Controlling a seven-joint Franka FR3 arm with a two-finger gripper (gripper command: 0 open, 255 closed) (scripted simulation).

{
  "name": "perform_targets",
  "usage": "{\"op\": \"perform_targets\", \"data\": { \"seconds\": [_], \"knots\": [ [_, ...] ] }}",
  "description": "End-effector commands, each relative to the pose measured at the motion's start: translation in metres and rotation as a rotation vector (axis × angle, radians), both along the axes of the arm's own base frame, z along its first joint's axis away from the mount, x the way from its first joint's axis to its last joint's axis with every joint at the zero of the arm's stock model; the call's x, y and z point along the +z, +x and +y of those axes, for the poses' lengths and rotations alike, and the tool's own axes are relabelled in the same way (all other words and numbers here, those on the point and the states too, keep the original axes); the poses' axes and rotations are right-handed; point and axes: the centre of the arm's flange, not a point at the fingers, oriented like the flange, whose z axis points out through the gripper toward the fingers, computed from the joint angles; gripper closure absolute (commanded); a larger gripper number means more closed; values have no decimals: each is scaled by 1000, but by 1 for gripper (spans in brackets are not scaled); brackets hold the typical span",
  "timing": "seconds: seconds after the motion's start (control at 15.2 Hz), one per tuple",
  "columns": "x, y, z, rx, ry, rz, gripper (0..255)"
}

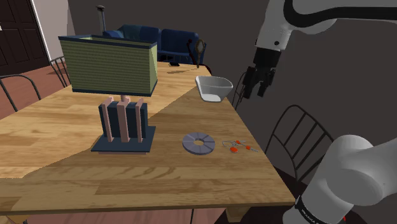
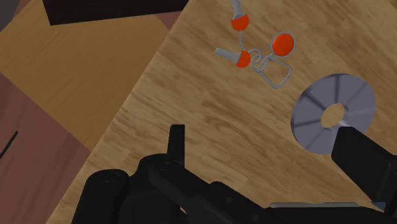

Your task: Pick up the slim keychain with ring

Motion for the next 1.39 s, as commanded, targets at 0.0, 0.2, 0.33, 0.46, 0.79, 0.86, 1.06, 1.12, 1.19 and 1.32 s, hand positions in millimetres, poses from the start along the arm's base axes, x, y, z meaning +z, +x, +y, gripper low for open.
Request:
{"op": "perform_targets", "data": {
  "seconds": [0.0,0.2,0.33,0.46,0.79,0.86,1.06,1.12,1.19,1.32],
  "knots": [
    [0,0,0,0,0,0,0],
    [-34,-11,18,161,-20,-5,0],
    [-57,-20,29,269,-34,-8,0],
    [-81,-30,38,376,-48,-12,0],
    [-133,-54,53,617,-78,-19,0],
    [-139,-54,53,617,-78,-19,0],
    [-155,-54,53,617,-78,-19,0],
    [-160,-54,53,617,-78,-19,0],
    [-165,-54,53,617,-78,-19,0],
    [-173,-54,53,617,-78,-19,0]
  ]
}}
